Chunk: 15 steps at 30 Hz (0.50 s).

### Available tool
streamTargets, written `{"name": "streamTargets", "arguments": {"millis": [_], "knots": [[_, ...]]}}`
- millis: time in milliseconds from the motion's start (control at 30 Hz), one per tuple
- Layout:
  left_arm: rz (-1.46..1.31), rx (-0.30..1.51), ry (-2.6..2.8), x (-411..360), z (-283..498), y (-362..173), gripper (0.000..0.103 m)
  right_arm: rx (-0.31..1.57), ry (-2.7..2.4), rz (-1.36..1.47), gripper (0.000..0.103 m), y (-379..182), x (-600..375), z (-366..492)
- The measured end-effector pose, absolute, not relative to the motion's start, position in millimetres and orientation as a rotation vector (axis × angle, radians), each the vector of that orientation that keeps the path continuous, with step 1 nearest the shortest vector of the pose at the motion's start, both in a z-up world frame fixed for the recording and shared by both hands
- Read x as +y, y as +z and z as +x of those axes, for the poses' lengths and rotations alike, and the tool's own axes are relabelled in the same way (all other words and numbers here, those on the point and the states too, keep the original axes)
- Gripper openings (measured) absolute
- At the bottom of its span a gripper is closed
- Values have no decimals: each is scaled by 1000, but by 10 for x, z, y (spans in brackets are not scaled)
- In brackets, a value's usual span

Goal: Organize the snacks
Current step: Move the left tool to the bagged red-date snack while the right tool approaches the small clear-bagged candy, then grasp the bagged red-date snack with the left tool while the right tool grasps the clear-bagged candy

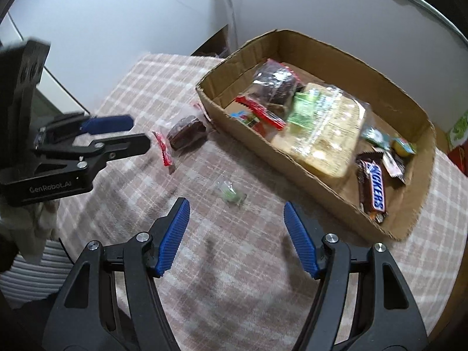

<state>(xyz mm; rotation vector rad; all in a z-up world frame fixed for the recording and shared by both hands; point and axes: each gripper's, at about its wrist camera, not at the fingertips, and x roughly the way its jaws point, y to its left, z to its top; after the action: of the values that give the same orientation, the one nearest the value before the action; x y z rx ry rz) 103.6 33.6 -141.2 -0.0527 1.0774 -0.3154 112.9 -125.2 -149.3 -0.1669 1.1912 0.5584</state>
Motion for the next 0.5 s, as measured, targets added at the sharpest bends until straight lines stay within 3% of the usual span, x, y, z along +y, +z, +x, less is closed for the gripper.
{"name": "streamTargets", "arguments": {"millis": [100,500], "knots": [[-39,1079,-333,317,1103,-1465,48,1204,562,-174,61,-1589,-1184,1199],[27,1113,-378,236,1335,-1672,50,1217,575,-232,58,-1910,-954,1304]]}}
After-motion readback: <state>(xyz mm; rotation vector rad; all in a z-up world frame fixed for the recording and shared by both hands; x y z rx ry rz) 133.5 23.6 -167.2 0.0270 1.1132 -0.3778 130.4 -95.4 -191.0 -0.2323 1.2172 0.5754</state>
